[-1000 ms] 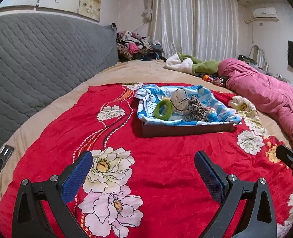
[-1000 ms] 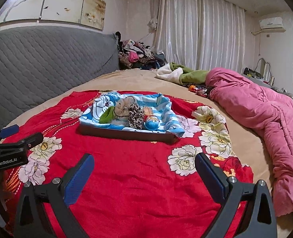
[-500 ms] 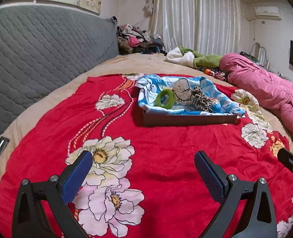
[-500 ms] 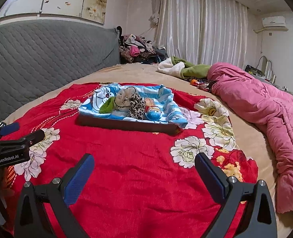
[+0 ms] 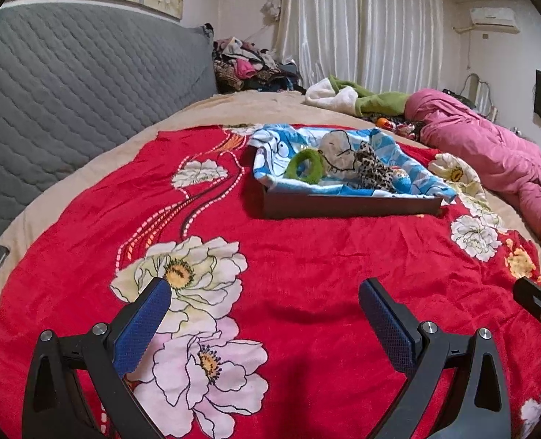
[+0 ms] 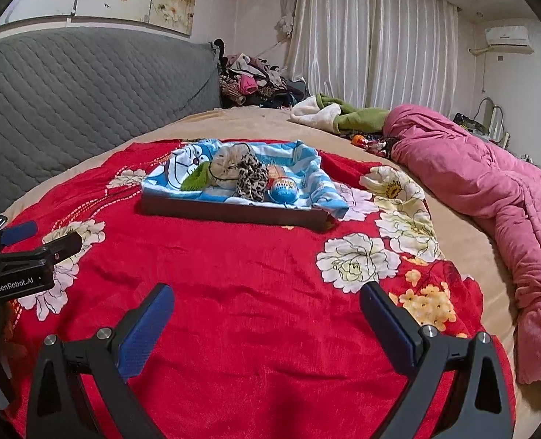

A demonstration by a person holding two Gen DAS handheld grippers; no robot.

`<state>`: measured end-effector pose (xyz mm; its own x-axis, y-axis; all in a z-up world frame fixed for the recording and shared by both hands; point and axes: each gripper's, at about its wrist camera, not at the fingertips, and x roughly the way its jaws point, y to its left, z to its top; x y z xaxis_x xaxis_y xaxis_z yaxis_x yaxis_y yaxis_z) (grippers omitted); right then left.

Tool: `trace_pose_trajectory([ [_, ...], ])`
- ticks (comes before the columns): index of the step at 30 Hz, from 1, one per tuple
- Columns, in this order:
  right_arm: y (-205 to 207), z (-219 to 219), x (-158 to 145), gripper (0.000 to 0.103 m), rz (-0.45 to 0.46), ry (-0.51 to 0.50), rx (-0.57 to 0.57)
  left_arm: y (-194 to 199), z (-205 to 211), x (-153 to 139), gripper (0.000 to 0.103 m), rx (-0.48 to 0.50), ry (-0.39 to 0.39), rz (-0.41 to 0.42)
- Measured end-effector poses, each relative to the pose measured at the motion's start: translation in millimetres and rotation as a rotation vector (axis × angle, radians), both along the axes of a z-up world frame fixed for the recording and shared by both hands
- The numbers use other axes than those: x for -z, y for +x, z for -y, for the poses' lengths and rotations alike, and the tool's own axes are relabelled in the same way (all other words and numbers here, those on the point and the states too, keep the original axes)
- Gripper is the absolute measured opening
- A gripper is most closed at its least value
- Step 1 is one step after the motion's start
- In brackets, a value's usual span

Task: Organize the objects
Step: 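Withdraw both open tools back from the tray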

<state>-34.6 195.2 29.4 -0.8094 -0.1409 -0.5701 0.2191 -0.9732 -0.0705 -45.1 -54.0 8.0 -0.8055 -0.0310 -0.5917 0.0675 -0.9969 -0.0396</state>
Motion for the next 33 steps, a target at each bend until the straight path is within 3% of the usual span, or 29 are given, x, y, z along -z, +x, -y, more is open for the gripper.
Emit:
trace_pose_trajectory([
  [33,-5,-5,26,0.102,0.043,-0.001,0.017,-3,0,19,0.102,0.011,-0.016,0.028],
])
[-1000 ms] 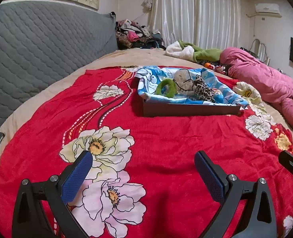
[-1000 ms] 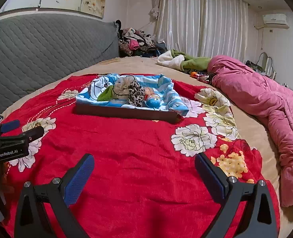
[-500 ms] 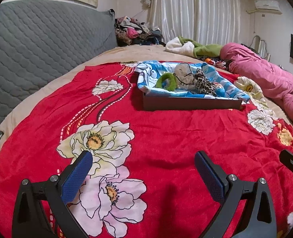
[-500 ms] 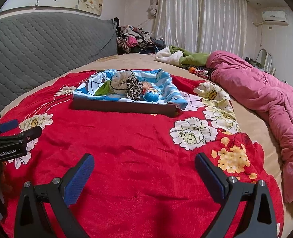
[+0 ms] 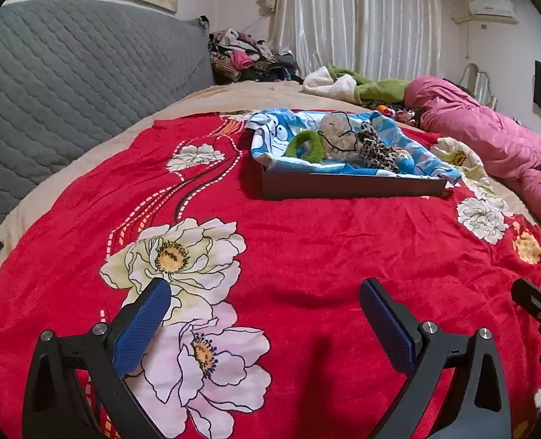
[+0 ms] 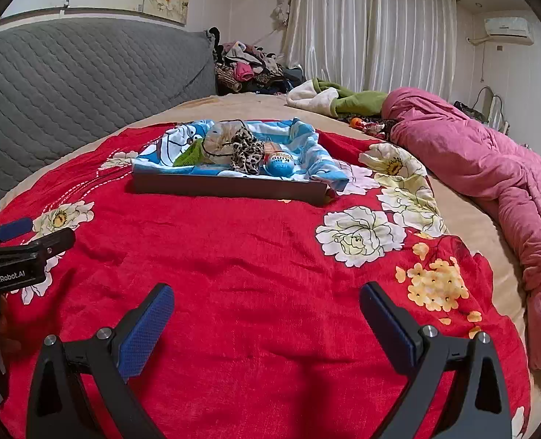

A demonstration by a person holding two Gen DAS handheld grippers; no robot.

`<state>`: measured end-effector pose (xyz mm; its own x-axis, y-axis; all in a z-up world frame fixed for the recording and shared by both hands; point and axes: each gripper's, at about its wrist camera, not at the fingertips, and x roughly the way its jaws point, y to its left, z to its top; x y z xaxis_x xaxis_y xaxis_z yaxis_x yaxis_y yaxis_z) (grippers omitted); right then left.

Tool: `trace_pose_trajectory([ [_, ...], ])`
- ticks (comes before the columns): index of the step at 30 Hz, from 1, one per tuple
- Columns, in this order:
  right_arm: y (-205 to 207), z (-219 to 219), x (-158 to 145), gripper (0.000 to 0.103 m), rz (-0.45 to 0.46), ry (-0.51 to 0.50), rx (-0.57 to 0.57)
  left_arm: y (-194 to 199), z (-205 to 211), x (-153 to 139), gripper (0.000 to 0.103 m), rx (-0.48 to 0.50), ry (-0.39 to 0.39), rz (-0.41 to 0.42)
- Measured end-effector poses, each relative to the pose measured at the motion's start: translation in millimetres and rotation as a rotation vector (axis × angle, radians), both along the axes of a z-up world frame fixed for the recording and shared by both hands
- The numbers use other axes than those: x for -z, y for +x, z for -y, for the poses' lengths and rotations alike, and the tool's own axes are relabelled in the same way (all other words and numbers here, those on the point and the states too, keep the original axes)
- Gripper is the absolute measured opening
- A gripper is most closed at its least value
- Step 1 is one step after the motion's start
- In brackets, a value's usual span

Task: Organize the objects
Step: 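Withdraw both open tools back from the tray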

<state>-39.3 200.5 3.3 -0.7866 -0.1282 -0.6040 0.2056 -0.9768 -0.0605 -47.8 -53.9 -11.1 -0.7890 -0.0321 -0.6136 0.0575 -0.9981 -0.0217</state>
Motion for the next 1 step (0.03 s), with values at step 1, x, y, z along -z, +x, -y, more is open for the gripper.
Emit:
trace_pose_trajectory([
  [1,-0.1,-0.2,0.4,0.102,0.001,0.000,-0.001,-0.3,-0.6,0.1,0.102,0.004,0.000,0.003],
])
